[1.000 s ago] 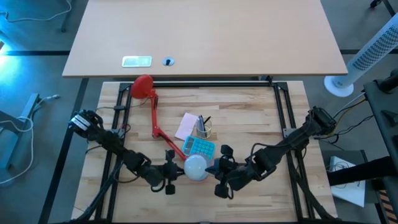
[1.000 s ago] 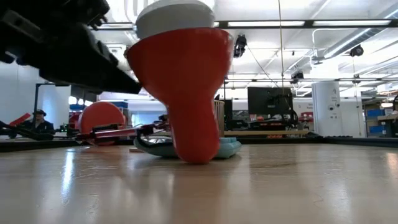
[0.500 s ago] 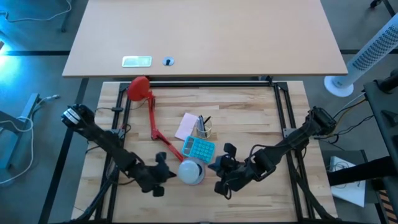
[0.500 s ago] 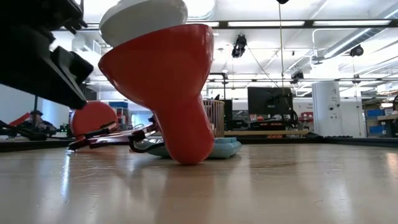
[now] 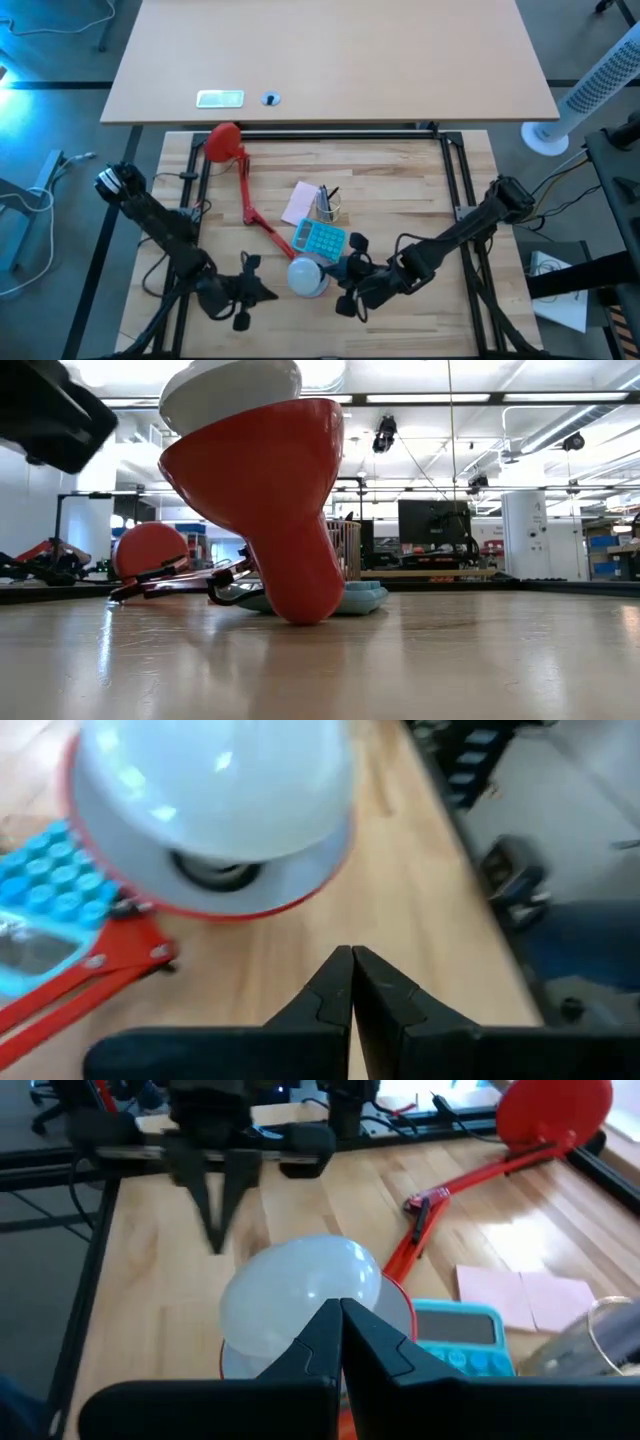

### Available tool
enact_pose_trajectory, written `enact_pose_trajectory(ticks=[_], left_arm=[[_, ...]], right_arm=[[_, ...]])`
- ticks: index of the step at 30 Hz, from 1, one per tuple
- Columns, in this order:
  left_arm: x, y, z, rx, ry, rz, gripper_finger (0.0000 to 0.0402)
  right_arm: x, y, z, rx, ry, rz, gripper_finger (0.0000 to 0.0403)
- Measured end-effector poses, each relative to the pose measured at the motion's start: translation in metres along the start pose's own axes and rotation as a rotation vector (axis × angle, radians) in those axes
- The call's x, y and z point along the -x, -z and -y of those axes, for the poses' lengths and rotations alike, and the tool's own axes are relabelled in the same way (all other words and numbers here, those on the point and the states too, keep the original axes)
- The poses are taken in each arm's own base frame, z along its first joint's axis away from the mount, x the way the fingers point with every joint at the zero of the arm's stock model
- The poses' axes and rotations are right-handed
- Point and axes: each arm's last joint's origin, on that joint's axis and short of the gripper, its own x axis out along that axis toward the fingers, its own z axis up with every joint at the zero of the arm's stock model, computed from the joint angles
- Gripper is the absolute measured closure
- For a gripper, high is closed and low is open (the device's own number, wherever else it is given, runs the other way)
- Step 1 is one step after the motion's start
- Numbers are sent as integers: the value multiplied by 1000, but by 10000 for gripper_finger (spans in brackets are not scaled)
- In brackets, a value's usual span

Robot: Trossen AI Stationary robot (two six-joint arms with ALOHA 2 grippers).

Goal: Screw lightbulb
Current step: Insert the lightbulb into the red desk lamp

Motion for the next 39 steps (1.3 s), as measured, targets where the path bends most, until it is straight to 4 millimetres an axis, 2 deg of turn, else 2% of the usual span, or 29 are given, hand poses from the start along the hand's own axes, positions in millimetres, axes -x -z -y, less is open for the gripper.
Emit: enact_pose_trajectory(ticks=[7,13,17,22,31,39], left_arm=[[-12,13,25,44,113,85,401],[-29,17,33,14,83,164,401],[-31,13,35,-2,63,182,401],[-25,3,27,-8,3,233,401],[-37,0,2,-19,-57,206,401],[-43,0,-8,-30,-69,167,401]], right_arm=[[-20,0,8,0,33,8,403],[-23,-4,10,-24,34,28,403],[-34,4,6,-29,57,34,403],[-48,16,0,-27,141,49,403],[-46,15,2,-28,158,57,403],[-42,18,-3,-56,104,28,403]])
